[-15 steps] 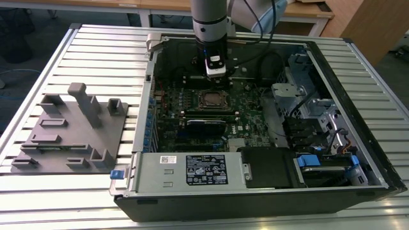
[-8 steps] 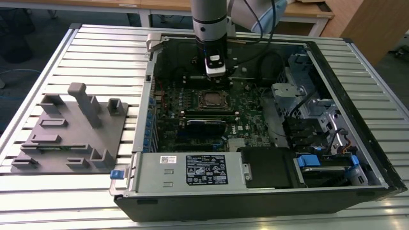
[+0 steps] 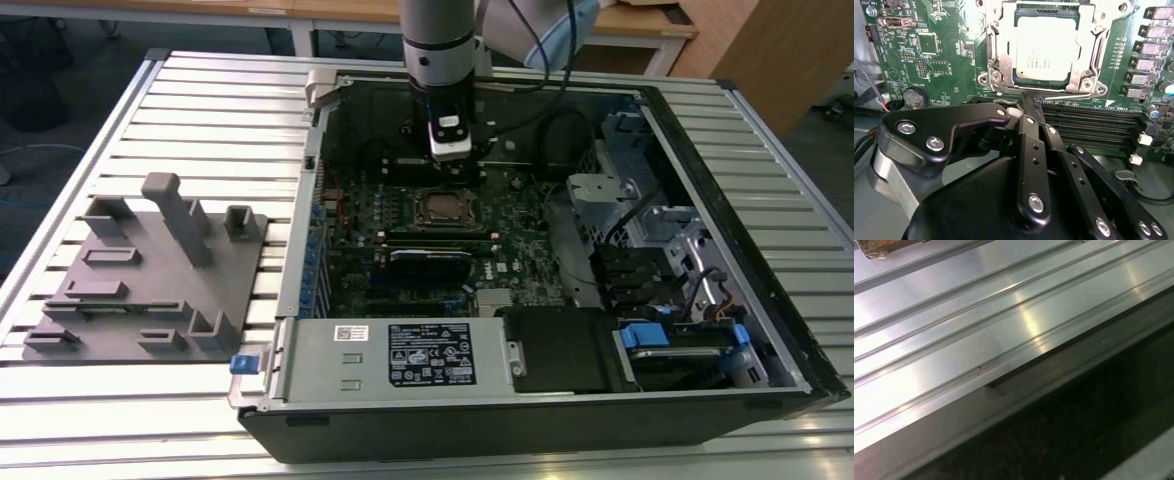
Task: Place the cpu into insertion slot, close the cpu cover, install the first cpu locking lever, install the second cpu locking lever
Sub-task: 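Install the first cpu locking lever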
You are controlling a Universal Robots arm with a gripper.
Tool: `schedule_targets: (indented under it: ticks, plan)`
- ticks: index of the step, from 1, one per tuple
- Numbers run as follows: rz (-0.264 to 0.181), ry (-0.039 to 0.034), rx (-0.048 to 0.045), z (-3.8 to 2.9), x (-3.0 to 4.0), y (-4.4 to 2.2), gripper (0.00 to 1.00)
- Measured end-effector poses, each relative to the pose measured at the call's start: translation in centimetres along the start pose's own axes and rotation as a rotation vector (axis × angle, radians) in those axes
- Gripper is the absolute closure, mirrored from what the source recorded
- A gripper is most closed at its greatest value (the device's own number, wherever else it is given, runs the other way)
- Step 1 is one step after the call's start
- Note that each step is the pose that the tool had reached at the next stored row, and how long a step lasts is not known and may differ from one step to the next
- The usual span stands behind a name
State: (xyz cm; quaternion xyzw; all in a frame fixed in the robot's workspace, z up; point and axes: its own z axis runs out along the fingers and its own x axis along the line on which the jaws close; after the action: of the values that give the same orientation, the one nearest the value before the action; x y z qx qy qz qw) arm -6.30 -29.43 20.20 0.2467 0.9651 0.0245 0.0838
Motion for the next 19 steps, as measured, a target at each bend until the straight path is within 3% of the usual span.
schedule_targets:
  ticks: [19]
  plan:
    - [0.005,-0.0016,0.0026,0.06,-0.03,0.01,0.9]
